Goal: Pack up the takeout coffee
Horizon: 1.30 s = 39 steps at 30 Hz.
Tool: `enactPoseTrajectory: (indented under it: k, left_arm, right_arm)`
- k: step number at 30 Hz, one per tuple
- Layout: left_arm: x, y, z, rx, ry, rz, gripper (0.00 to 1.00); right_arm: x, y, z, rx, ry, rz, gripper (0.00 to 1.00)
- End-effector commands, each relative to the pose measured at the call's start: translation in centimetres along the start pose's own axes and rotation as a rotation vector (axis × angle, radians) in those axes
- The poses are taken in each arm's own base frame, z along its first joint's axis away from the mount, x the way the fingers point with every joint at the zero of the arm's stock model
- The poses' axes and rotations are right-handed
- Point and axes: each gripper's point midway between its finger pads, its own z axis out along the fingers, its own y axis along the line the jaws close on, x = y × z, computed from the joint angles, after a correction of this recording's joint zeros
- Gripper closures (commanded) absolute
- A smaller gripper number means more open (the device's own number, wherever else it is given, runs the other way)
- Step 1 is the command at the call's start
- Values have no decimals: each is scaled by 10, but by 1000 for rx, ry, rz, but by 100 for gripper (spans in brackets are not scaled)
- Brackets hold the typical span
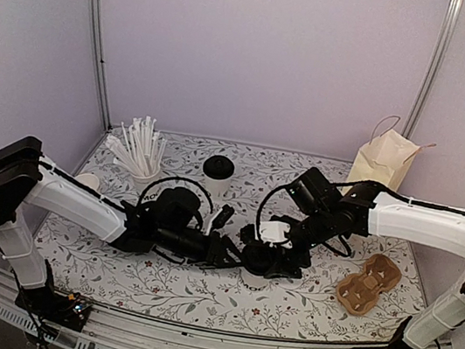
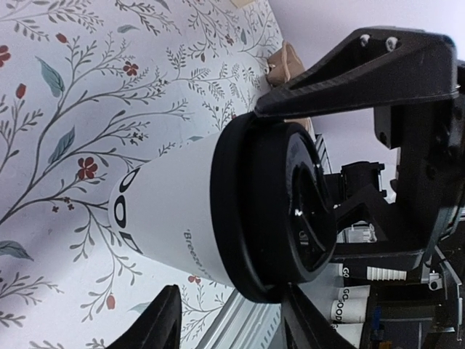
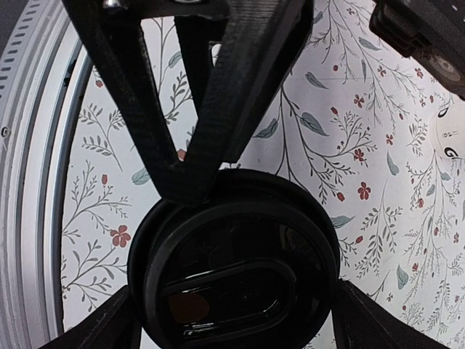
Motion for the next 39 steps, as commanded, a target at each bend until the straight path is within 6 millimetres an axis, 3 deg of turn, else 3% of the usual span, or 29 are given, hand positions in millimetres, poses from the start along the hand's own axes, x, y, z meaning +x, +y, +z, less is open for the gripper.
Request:
enactPoseTrajectory:
  k: [1,5,8,11,16,19,23,28,30,34,39]
  left_arm:
    - [-1,3,9,17,9,-9,52]
    - [3,18,11,-13,26,-63,54]
    - [11,42,12,-78,59,-151,57]
    - [37,74,14,-178,154,-240,58]
    - [105,123,1,-286,344,-369,61]
    - [120,141,-1,-326,374,-409,62]
    - [127,151,-2,-331,373,-463,62]
    - [120,150,1,-303,343,-494,63]
    - [105,138,7,-284,322,-413,62]
    - [53,86,15,-282,236,-130,56]
    - [7,28,2,-256,117,73,53]
  right_arm:
    - [12,8,19,-36,50,33,14]
    - [14,13,23,-55,46,45,20]
    - [16,19,29,-85,39,63,25]
    - [24,29,39,-117,46,85,30]
    - [43,48,58,-150,74,109,32]
    - [51,53,65,-153,83,121,32]
    - [53,59,68,-169,73,135,31]
    - [56,63,72,-182,77,156,31]
    - [57,62,72,-177,89,172,31]
    - [49,56,60,-144,64,164,31]
    - [35,44,39,-81,38,151,25]
